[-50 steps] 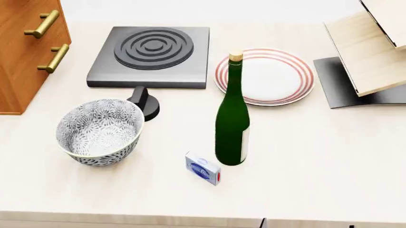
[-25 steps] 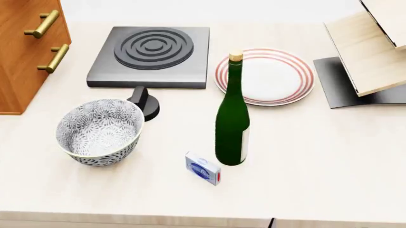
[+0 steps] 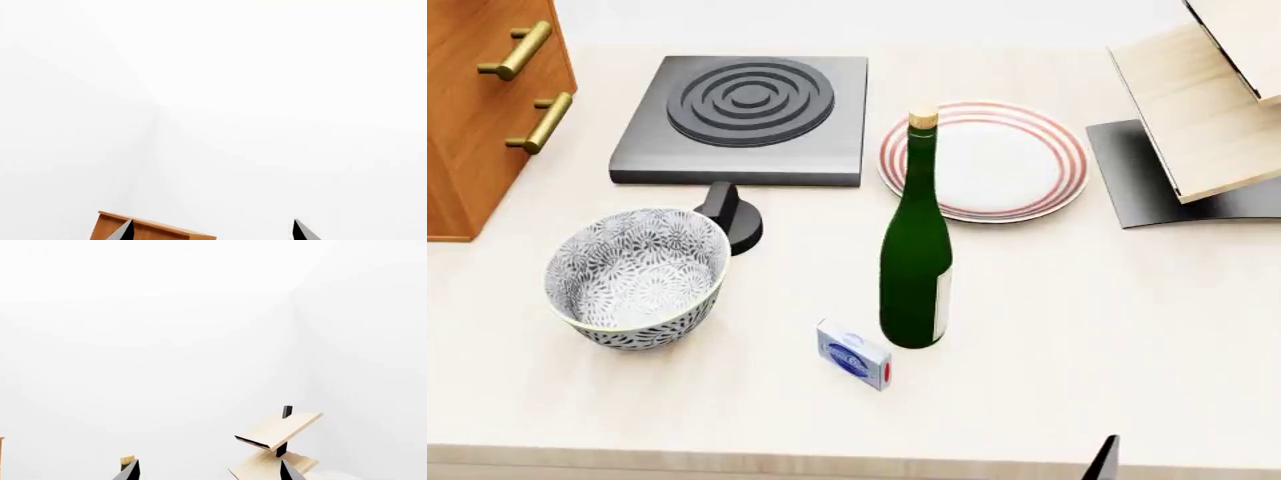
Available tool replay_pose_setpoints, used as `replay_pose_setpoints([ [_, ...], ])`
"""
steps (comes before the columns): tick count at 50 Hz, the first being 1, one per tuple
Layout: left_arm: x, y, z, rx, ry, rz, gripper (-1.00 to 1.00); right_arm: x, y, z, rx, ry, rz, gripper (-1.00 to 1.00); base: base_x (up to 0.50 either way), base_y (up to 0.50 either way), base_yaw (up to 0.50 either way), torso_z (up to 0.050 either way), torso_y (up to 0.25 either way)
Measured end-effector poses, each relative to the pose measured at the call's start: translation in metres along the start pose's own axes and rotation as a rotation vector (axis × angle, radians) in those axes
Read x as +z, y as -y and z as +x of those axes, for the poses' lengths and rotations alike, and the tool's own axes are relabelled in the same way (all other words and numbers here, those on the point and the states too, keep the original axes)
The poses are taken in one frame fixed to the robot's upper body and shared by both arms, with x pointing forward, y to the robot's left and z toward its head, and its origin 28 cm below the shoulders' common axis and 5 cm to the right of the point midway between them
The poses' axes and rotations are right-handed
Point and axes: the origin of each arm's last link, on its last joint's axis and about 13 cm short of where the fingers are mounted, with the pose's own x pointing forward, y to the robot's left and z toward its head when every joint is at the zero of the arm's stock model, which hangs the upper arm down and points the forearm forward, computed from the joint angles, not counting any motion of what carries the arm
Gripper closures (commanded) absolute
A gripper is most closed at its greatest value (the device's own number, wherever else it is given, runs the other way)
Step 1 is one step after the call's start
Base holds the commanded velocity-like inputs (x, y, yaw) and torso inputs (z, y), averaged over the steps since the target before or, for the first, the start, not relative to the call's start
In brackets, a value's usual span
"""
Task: Pick up the akita bowl and put it on the plate.
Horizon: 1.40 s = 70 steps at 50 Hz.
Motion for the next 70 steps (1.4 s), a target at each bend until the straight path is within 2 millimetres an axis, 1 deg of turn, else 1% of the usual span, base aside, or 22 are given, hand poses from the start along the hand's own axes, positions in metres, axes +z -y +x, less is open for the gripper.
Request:
replay_pose_setpoints([
  [13, 0.0024, -0.0019, 0.0013, 0.013, 0.012, -0.001, -1.00, -0.0011, 0.0002, 0.0008, -0.004, -0.005, -0.002, -1.00, 0.00, 0.00, 0.00, 0.000, 0.000],
  [47, 0.0017, -0.0016, 0.0009, 0.013, 0.015, -0.001, -1.00, -0.0026, -0.0009, 0.0007, 0.009, -0.012, 0.001, -1.00, 0.00, -0.10, 0.00, 0.000, 0.000],
  [70, 0.0018, -0.0011, 0.0007, 0.011, 0.011, -0.007, -1.00, -0.0035, -0.0020, 0.0002, 0.015, -0.019, 0.003, -1.00, 0.00, -0.16, 0.00, 0.000, 0.000],
])
